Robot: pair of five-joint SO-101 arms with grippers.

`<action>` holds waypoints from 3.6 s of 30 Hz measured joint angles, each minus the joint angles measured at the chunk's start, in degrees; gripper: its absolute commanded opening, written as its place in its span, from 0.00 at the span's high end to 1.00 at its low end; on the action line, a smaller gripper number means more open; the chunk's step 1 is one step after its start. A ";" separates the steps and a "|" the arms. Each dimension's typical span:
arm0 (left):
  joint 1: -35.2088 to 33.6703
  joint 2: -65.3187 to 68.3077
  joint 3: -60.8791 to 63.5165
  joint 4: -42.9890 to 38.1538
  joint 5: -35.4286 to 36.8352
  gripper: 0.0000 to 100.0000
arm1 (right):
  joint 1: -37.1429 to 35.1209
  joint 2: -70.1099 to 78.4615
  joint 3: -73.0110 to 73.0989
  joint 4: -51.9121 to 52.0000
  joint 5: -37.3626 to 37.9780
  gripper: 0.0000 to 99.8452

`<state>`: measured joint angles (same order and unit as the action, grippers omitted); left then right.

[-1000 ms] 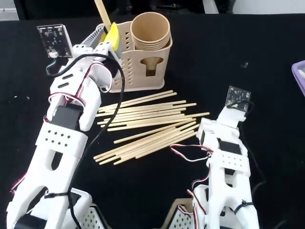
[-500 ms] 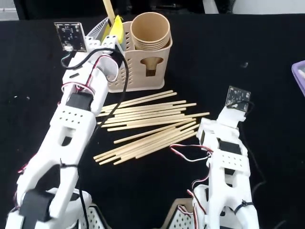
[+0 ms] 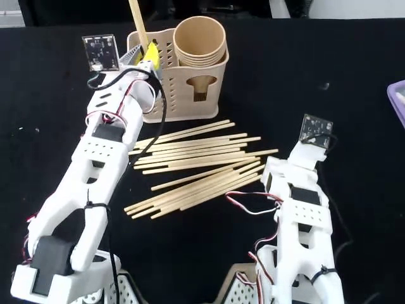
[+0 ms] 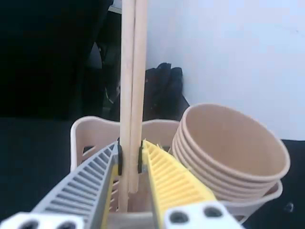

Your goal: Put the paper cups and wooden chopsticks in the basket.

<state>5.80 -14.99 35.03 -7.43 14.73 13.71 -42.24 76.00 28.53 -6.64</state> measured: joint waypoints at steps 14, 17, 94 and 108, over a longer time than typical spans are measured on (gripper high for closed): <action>-0.26 -0.09 1.23 -0.35 -0.09 0.90 | 0.00 0.00 0.00 0.00 0.35 0.99; -0.26 -0.09 1.23 -0.35 -0.09 0.90 | 0.00 0.00 0.00 0.00 0.35 0.99; 28.57 8.70 7.21 56.53 -31.21 0.97 | 6.24 0.00 0.00 0.00 0.35 0.99; 27.87 -3.08 8.79 69.45 -42.37 0.97 | 6.24 0.00 0.00 0.00 0.35 0.99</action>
<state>33.67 -18.07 43.82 62.02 -27.65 19.96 -42.24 76.00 28.53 -6.29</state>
